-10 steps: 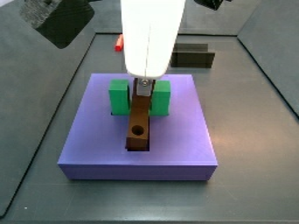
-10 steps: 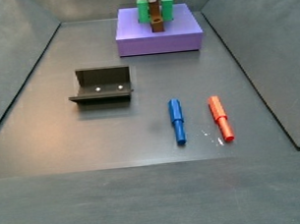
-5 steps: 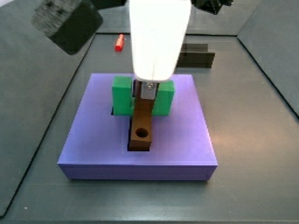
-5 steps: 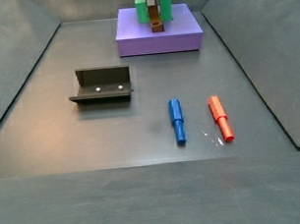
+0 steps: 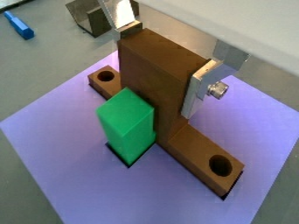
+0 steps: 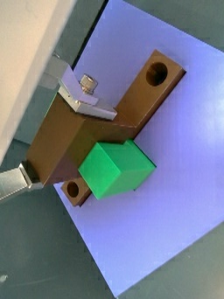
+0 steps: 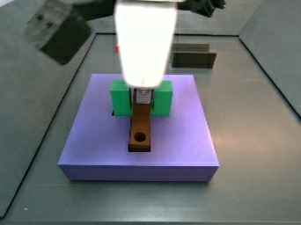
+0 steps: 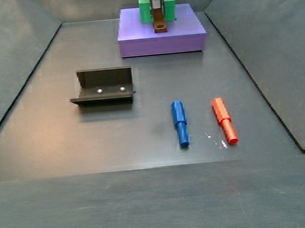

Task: Pick up the brown object. Move up. Move to above the board. Insert the brown object.
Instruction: Insert the brown object.

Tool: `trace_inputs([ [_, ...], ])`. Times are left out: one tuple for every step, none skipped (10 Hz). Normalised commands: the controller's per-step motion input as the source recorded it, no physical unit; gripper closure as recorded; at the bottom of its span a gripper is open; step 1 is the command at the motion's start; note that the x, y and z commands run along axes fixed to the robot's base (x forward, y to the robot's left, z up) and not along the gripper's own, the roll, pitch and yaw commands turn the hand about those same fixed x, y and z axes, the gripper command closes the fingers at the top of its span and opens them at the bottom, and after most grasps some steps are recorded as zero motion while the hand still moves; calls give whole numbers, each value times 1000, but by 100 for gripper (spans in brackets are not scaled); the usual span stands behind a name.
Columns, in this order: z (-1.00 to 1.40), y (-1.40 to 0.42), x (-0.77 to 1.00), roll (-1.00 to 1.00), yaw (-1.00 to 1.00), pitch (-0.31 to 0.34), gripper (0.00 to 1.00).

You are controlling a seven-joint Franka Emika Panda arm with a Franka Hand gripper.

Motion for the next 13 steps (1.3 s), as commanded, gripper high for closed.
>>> trace_inputs([
  [-271, 0, -377, -43, 40, -261, 100],
  [-280, 0, -317, -44, 49, -253, 100],
  [-454, -54, -37, 17, 54, -181, 100],
  [-526, -206, 23, 154, 0, -89, 100],
  [-531, -317, 171, 270, 0, 0, 100],
  [-529, -269, 291, 273, -31, 0, 100],
  [-551, -157, 283, 274, -97, 30, 100],
  [-523, 0, 106, 281, -71, 64, 100],
  [-491, 17, 37, 274, -6, 81, 100],
  [-446, 111, 94, 183, -54, 101, 100],
  [-437, 46, 26, 184, -49, 70, 100],
  [-466, 54, 0, 183, -46, 57, 100],
  [-589, 71, 0, 143, -69, 27, 100],
])
